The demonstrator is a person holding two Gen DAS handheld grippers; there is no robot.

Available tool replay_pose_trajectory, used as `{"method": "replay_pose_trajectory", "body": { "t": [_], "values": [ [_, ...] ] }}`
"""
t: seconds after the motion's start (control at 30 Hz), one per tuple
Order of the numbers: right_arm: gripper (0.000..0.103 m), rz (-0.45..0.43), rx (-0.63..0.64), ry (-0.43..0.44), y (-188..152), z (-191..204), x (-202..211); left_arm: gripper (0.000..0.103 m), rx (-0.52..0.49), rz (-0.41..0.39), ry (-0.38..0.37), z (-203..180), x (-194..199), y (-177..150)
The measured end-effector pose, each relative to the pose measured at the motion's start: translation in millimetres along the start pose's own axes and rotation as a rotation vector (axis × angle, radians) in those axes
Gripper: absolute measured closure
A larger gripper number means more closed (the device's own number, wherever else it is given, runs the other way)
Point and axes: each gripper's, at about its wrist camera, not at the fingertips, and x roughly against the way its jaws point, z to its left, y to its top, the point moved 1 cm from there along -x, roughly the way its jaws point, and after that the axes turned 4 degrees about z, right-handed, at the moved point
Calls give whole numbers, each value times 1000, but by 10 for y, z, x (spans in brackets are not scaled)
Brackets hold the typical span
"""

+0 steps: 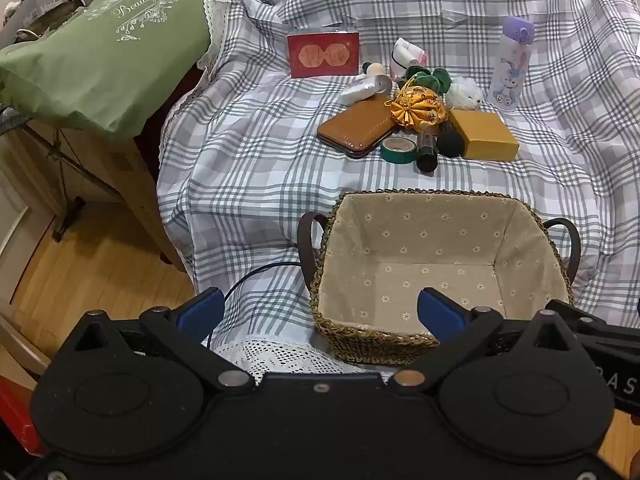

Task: Organize soft objects

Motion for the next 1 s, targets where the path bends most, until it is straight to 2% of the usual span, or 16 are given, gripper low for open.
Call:
{"method": "replay_pose_trajectory", "body": {
  "t": [0.57,1.0],
  "values": [
    [4,10,-1,-8,-27,-33,-16,3,4,12,-7,-17,-31,-98],
    [4,25,-7,-22,17,-11,-40,3,2,38,-16,-45,-74,-57]
  ]
}}
